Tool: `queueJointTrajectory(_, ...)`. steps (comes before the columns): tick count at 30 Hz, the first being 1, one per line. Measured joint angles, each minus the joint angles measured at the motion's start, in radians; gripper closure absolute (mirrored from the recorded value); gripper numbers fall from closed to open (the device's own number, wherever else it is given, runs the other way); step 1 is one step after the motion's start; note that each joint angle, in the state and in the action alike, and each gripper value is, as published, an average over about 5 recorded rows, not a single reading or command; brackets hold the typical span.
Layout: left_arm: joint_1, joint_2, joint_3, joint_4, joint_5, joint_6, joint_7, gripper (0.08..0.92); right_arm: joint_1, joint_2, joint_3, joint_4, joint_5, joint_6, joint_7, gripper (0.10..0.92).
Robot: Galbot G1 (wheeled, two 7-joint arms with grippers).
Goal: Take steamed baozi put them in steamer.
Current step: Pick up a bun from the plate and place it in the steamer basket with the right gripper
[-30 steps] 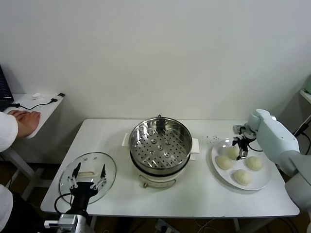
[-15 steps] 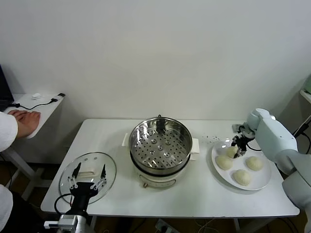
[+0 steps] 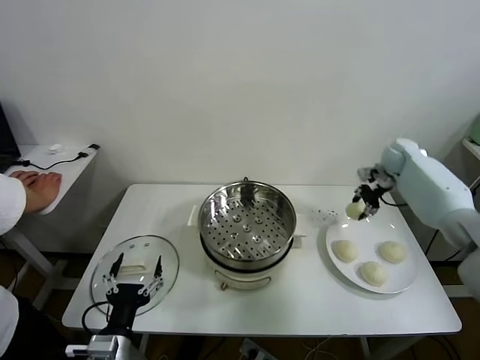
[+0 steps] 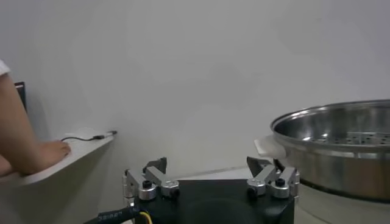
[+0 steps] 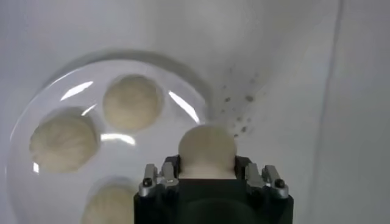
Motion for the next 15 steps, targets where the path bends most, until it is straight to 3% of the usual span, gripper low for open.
queueJointTrajectory(7,0.020,-0.001,0.017,-0.011,0.014,-0.010,0.000,0.177,0.165,0.063,-0.160,0.188,0.022,0.109,0.014,0.440)
queueJointTrajectory(15,0.057,-0.011,0.020,-0.017,0.016,-0.029,-0.003,0.177,0.221,0.169,-0.218,0.350,-0.051,0.229,0.052,0.432)
